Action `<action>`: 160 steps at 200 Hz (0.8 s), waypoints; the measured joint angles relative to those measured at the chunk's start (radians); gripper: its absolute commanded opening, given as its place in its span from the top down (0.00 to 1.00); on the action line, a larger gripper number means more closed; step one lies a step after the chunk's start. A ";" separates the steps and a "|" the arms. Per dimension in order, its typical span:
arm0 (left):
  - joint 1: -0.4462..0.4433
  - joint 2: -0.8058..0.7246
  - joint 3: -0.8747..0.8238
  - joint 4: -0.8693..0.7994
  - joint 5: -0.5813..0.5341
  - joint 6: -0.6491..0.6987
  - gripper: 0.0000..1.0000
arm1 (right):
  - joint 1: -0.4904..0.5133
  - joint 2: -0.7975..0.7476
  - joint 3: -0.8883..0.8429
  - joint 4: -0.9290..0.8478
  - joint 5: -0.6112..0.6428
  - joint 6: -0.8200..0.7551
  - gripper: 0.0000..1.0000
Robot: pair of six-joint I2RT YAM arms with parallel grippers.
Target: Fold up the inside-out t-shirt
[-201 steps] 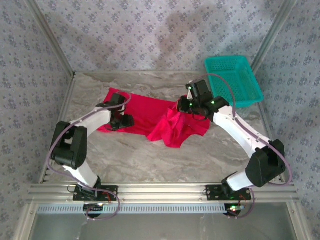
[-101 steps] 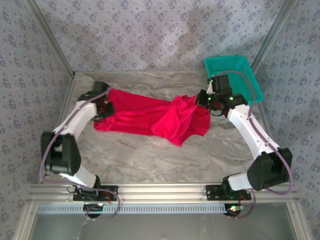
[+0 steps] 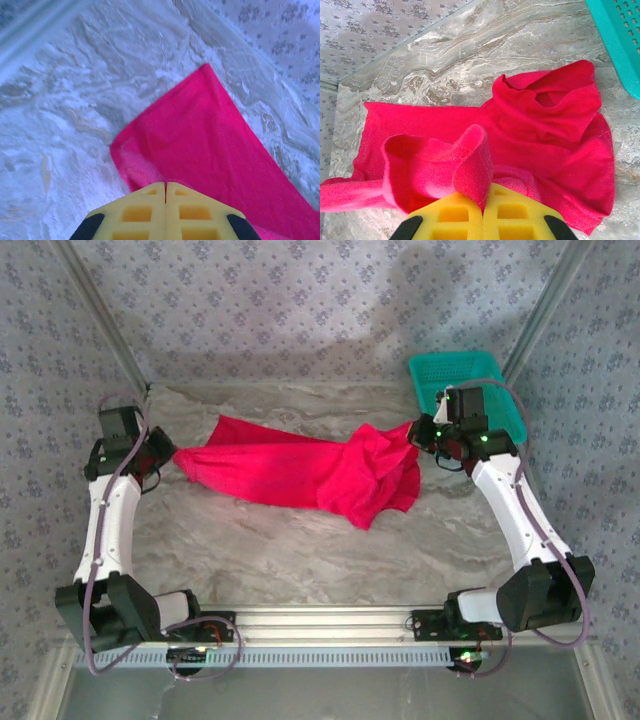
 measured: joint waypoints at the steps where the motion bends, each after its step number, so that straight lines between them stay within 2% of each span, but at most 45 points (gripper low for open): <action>1: 0.000 0.002 -0.002 0.002 0.003 -0.002 1.00 | 0.000 0.000 0.000 0.000 0.000 0.000 1.00; 35: 0.000 0.024 -0.043 0.049 0.076 -0.038 1.00 | 0.032 0.043 0.048 0.016 -0.021 0.015 1.00; 75: -0.001 0.041 -0.015 0.061 0.099 -0.063 1.00 | 0.231 0.268 0.367 0.049 -0.084 0.019 1.00; 102: 0.013 0.045 0.095 0.031 0.079 -0.055 1.00 | 0.326 0.329 0.476 0.055 -0.140 0.018 1.00; 138: 0.069 0.038 0.145 0.029 0.073 -0.048 1.00 | 0.333 0.332 0.483 0.046 -0.160 0.018 1.00; 160: 0.071 0.039 0.145 0.013 0.075 -0.047 1.00 | 0.319 0.332 0.478 0.042 -0.160 0.018 1.00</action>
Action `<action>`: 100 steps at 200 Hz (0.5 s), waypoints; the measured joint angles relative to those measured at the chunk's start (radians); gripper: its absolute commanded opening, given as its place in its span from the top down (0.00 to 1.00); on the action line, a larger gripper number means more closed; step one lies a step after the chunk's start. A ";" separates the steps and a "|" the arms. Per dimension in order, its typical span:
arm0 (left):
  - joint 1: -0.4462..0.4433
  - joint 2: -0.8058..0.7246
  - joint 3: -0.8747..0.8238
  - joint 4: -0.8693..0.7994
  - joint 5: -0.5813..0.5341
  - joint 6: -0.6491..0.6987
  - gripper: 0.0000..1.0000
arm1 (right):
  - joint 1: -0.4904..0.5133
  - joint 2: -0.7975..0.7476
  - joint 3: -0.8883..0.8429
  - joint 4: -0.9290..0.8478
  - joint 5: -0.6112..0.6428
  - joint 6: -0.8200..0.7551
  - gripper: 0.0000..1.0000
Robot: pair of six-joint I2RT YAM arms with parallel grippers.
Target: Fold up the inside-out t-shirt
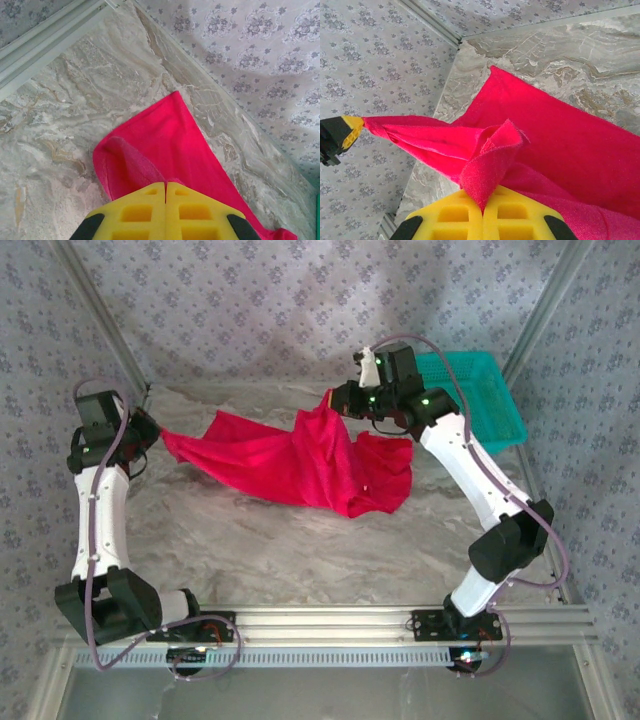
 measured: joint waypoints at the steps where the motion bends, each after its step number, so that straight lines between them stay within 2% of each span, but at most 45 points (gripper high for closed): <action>1: 0.000 0.000 0.000 0.000 0.000 0.000 1.00 | 0.000 0.000 -0.001 0.000 0.000 0.000 1.00; 69: 0.000 0.000 -0.004 -0.005 0.005 0.008 1.00 | -0.045 0.000 -0.032 -0.011 0.005 -0.002 1.00; 100: 0.000 -0.009 -0.006 0.026 0.042 0.003 1.00 | -0.131 -0.001 -0.049 -0.026 0.025 -0.012 1.00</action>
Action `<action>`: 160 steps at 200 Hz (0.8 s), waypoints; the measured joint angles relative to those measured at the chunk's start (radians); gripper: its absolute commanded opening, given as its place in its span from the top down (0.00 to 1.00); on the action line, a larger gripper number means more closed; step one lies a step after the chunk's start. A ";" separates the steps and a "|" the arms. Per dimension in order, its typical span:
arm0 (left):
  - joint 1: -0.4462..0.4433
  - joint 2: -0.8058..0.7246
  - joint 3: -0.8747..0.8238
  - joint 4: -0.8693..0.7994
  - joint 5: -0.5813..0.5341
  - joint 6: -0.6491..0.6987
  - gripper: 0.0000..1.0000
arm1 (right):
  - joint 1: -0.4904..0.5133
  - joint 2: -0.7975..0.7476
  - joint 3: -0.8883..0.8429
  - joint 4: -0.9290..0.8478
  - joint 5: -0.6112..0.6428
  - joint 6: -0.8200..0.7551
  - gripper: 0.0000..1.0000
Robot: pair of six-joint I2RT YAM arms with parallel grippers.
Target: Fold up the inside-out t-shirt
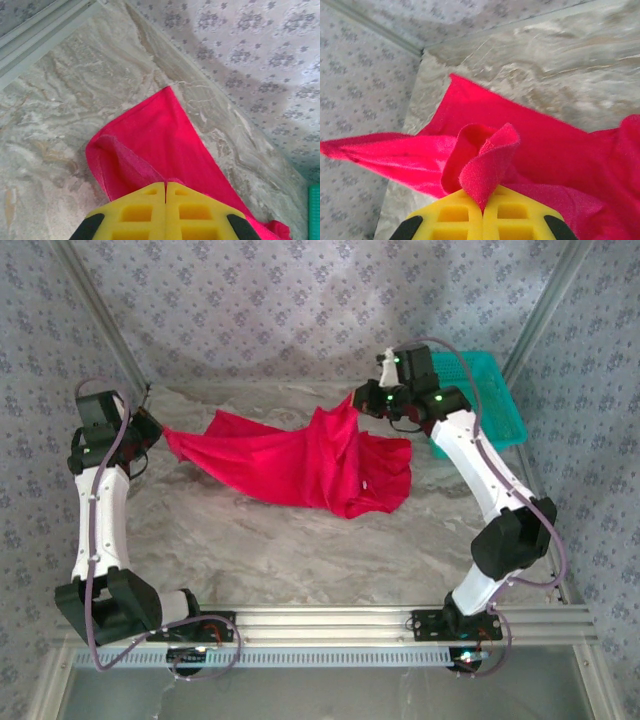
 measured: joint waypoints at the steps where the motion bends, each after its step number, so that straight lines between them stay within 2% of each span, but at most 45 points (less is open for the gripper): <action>1: 0.000 -0.001 0.000 0.002 0.003 -0.001 1.00 | -0.005 0.000 0.000 0.000 0.000 0.000 1.00; 38: 0.008 -0.048 0.062 0.021 0.060 -0.024 1.00 | -0.113 -0.045 0.056 -0.029 0.002 -0.012 1.00; 58: 0.023 -0.110 0.124 0.047 0.085 -0.043 1.00 | -0.106 -0.143 0.075 -0.027 -0.019 -0.031 1.00; 91: 0.027 -0.288 0.217 0.074 0.084 -0.049 1.00 | -0.091 -0.422 0.075 0.006 -0.036 -0.052 1.00; 122: 0.028 -0.388 0.388 0.079 0.069 -0.036 1.00 | -0.091 -0.644 0.103 0.044 -0.032 -0.071 1.00; 143: 0.028 -0.396 0.515 0.082 0.069 -0.019 1.00 | -0.091 -0.717 0.145 0.061 -0.008 -0.090 1.00; 160: 0.028 -0.394 0.552 0.082 0.070 -0.010 1.00 | -0.091 -0.725 0.163 0.067 0.021 -0.109 1.00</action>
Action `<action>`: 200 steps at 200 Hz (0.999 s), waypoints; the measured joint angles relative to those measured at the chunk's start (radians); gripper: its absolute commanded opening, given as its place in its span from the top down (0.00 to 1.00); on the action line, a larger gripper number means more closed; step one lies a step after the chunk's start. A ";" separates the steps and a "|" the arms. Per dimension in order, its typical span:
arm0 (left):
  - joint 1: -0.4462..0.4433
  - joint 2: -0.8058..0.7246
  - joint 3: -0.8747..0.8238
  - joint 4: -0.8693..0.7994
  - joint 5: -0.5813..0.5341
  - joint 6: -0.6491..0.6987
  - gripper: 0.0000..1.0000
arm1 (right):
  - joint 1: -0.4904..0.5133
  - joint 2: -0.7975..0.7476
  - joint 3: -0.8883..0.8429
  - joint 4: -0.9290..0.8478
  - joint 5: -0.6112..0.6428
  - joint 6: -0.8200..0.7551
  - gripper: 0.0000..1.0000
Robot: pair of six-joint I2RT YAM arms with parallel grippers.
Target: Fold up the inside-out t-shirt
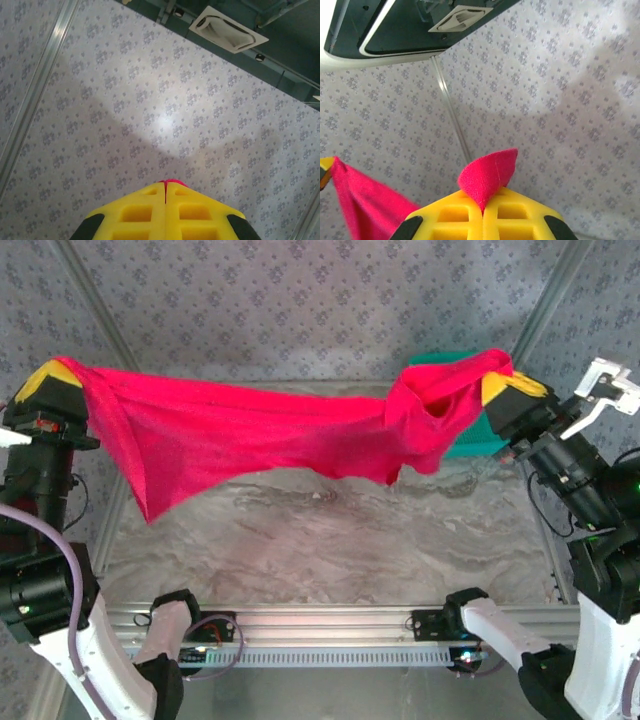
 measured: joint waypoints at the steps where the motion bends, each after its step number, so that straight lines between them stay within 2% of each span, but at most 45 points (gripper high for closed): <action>1: 0.000 0.001 0.000 0.000 0.000 0.000 1.00 | 0.000 0.001 0.000 0.000 0.001 -0.001 1.00; 22: 0.000 0.024 -0.042 0.027 0.019 0.003 1.00 | 0.000 0.048 -0.002 -0.010 0.046 -0.032 1.00; 45: 0.000 0.108 -0.169 0.097 0.053 -0.004 1.00 | 0.000 0.178 -0.016 -0.011 0.108 -0.076 1.00; 88: -0.005 0.471 -0.431 0.268 0.103 -0.044 1.00 | -0.021 0.550 -0.062 0.027 0.196 -0.123 1.00; 95: -0.008 0.547 -0.455 0.275 0.103 -0.050 0.89 | -0.027 0.628 -0.060 0.031 0.202 -0.123 1.00; 102: -0.012 0.612 -0.463 0.277 0.100 -0.054 0.69 | -0.032 0.698 -0.047 0.029 0.206 -0.122 0.88; 103: -0.013 0.628 -0.464 0.276 0.100 -0.055 0.65 | -0.033 0.707 -0.044 0.028 0.206 -0.122 0.81; 104: -0.014 0.635 -0.464 0.276 0.100 -0.057 0.62 | -0.034 0.723 -0.037 0.023 0.205 -0.122 0.81; 113: -0.021 0.710 -0.460 0.280 0.096 -0.063 0.42 | -0.043 0.827 0.023 0.000 0.208 -0.114 0.47; 119: -0.026 0.765 -0.451 0.276 0.090 -0.065 0.33 | -0.048 0.904 0.084 -0.024 0.208 -0.105 0.36; 125: -0.031 0.814 -0.426 0.255 0.083 -0.065 0.30 | -0.053 0.998 0.177 -0.062 0.208 -0.095 0.30; 147: -0.049 0.962 -0.298 0.177 0.030 -0.053 0.33 | -0.062 1.305 0.572 -0.216 0.209 -0.051 0.26; 162: -0.064 0.989 -0.252 0.130 -0.020 -0.035 0.36 | -0.061 1.410 0.710 -0.302 0.222 -0.022 0.27; 181: -0.109 0.967 -0.249 0.090 -0.058 -0.008 0.36 | -0.047 1.397 0.651 -0.358 0.238 0.004 0.28; 200: -0.193 0.940 -0.270 0.074 -0.085 0.032 0.38 | -0.010 1.278 0.389 -0.312 0.240 0.022 0.29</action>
